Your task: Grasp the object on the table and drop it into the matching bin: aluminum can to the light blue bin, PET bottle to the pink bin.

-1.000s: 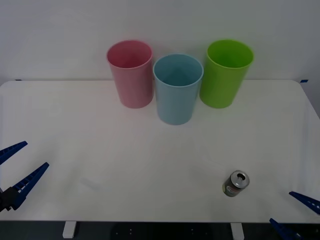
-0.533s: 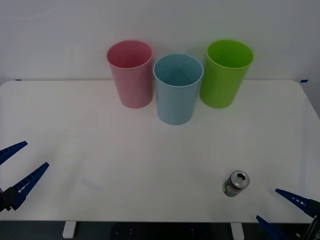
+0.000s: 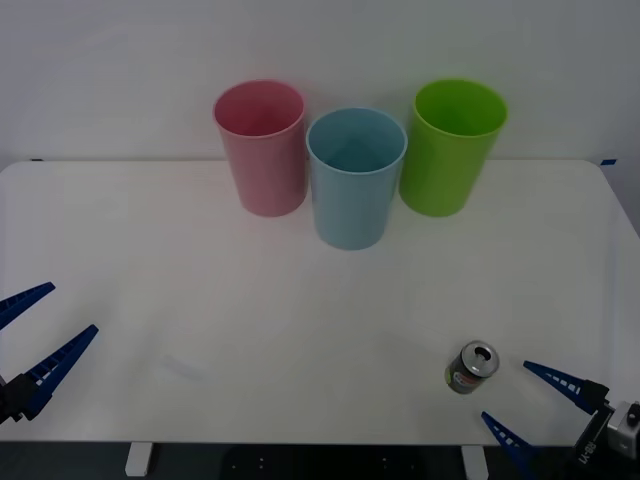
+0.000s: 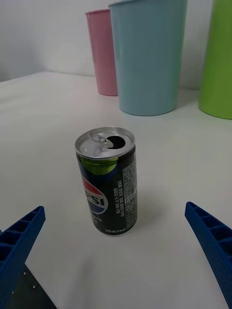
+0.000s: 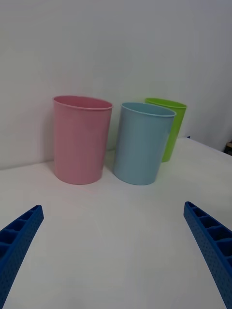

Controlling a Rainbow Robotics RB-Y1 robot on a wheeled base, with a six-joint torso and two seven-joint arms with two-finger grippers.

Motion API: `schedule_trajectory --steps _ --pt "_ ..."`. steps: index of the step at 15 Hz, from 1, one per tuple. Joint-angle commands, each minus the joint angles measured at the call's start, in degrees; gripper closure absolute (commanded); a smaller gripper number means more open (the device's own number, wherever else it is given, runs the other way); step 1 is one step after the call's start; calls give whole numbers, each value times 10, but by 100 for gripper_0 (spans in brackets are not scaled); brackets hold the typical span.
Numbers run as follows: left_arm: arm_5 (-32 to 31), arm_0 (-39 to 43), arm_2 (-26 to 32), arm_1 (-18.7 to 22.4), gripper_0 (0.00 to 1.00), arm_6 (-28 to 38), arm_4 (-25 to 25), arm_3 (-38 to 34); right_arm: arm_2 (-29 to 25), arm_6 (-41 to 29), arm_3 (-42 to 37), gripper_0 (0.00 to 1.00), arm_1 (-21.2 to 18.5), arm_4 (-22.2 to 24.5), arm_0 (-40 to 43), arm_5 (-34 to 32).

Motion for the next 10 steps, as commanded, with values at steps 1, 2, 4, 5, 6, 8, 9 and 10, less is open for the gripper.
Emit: schedule_trajectory --steps 1,2,4,5,6,8,9,10 --pt "0 0 0 0 0 0 0 0 19 8 0 0 11 5 -8 26" --pt "0 0 0 0 0 0 0 0 29 12 0 0 12 4 -10 37" --pt "0 0 0 0 0 0 0 0 42 19 0 0 17 4 -17 55" --pt "0 0 0 0 0 0 0 0 46 21 0 0 18 5 -20 62" --pt "0 0 0 0 0 0 0 0 53 23 0 0 19 6 -25 73" --pt "0 0 0 0 0 0 0 0 66 25 0 0 20 5 -29 90" --pt "0 0 0 0 0 0 0 0 70 27 0 0 22 5 -33 98" --pt "0 0 0 0 0 0 0 0 73 28 1 0 24 6 -36 102"
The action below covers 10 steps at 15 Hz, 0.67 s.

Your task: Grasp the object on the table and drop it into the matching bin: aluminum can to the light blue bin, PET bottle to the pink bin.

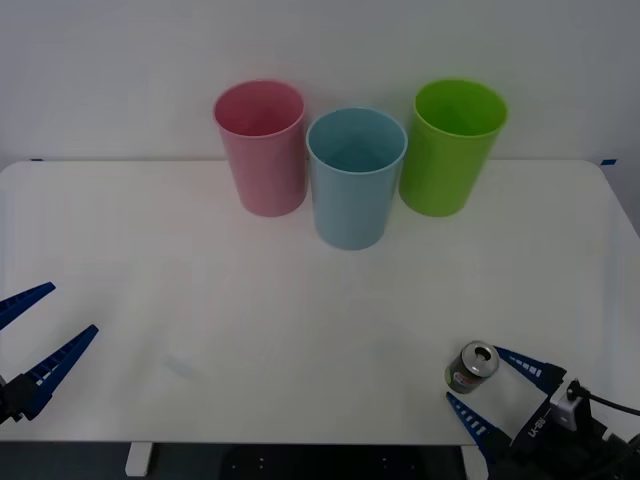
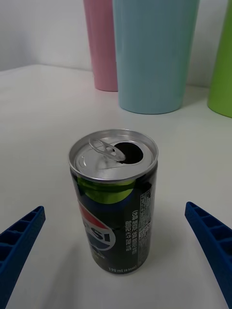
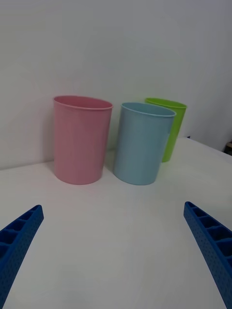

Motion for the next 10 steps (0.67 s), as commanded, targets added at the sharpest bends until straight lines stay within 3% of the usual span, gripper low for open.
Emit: schedule_trajectory --steps 1,10 --pt "0 0 0 0 0 0 0 0 8 3 0 0 6 0 -8 15" --pt "0 0 0 0 0 0 0 0 25 4 0 0 6 0 -22 44"
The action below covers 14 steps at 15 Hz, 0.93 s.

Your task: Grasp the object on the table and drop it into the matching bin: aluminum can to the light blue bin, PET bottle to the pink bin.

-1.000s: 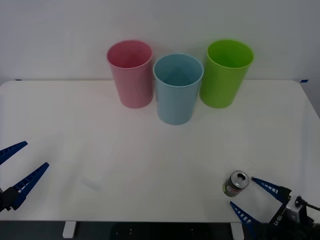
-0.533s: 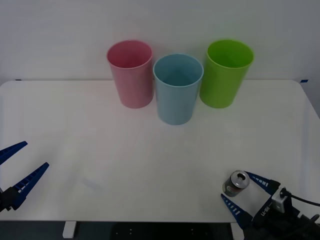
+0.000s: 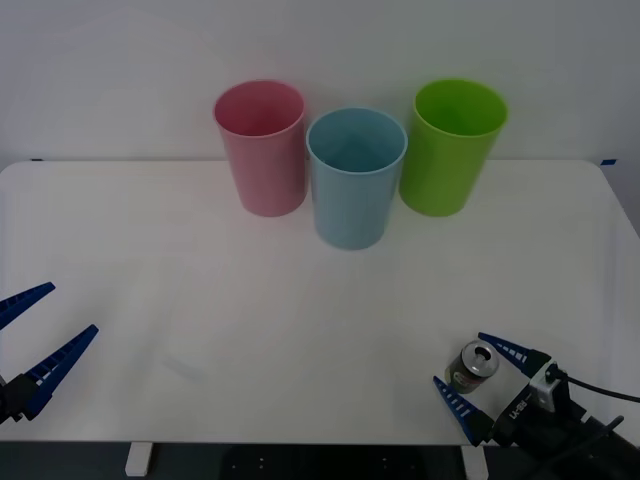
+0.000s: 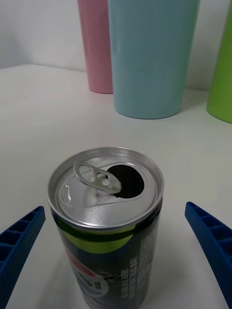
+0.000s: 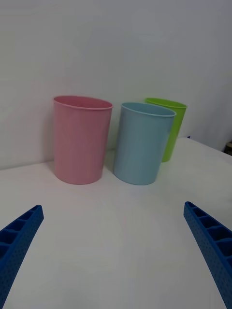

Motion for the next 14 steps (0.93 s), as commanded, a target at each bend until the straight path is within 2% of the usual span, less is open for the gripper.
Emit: schedule_trajectory --steps 1,3,4,5,14 --pt "0 0 0 0 0 0 0 0 1 0 0 0 -1 0 0 0" --pt "0 0 0 0 0 0 0 0 1 0 0 0 0 0 0 1" --pt "0 0 0 0 0 0 0 0 1 0 0 46 0 1 0 2" --pt "0 0 0 0 0 0 0 0 2 0 0 99 0 0 0 6" --pt "0 0 0 0 0 0 0 0 5 -1 0 100 -1 -3 -1 6"
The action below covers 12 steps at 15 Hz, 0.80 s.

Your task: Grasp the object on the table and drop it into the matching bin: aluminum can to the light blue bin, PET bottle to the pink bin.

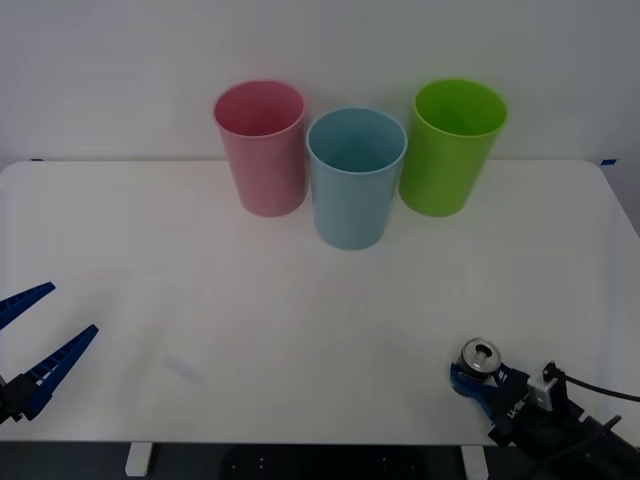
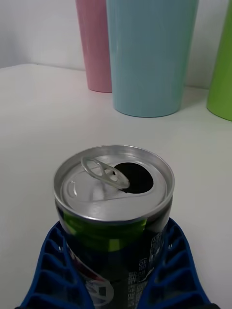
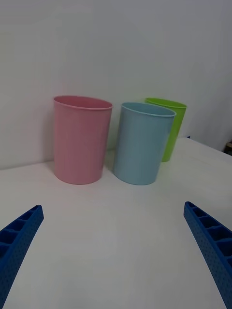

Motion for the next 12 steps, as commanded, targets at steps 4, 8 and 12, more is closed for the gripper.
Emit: schedule_trajectory --steps 4,8,12 --pt "0 0 0 0 0 0 0 0 -1 4 0 100 -1 -26 -3 -26" --pt "0 0 0 0 0 0 0 0 -16 3 -3 100 -1 -37 -9 -50" --pt "0 0 0 0 0 0 0 0 -43 0 -5 100 -1 -45 -21 -98"
